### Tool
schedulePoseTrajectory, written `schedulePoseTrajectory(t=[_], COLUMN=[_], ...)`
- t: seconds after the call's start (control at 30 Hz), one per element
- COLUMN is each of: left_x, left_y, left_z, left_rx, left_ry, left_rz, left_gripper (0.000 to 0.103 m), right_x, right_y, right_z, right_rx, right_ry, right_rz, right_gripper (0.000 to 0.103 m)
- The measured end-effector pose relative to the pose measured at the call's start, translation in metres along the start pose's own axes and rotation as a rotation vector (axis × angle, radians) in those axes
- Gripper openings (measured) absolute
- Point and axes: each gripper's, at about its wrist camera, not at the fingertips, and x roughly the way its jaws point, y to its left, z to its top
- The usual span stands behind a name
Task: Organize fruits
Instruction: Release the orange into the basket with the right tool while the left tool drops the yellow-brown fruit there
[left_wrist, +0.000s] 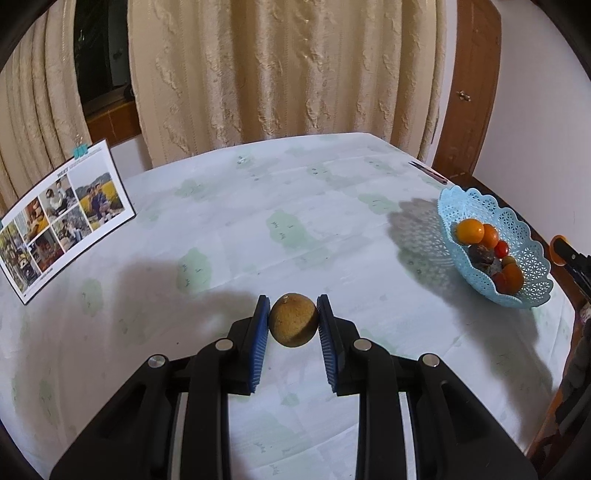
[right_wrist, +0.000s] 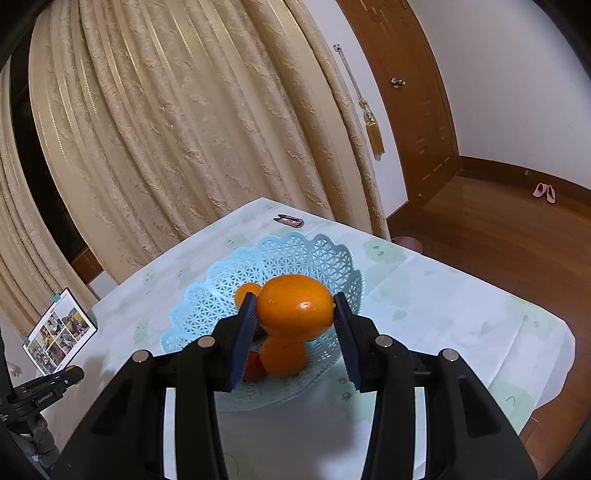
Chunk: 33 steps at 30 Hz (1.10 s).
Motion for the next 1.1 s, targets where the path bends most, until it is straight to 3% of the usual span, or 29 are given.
schedulePoseTrajectory(t=[0.43,0.5,0.6,1.1], left_x=[0.003,0.003,0.005,0.025], left_y=[-0.028,-0.034,-0.043,-0.134], left_z=[0.008,0.009,0.013,0.039], left_rx=[0.052,0.063,0.081,0.212], left_ry=[-0.007,-0.009,-0.011,-0.033], left_rz=[-0.020,-0.025,-0.036,-0.143], left_gripper=[0.026,0.026,0.026,0.026], right_x=[0.009,0.008,0.005,-0.018], right_y=[-0.007,-0.009,-0.013,-0.040], right_z=[0.000,0.000,0.002,0.003], right_rx=[0.000,0.005,0.019,0.055], right_ry=[0.011,0.000,-0.013,-0.061], right_rz=[-0.008,-0.008,-0.006,-0.059], right_gripper=[0.044,0.056,0.056,0.057])
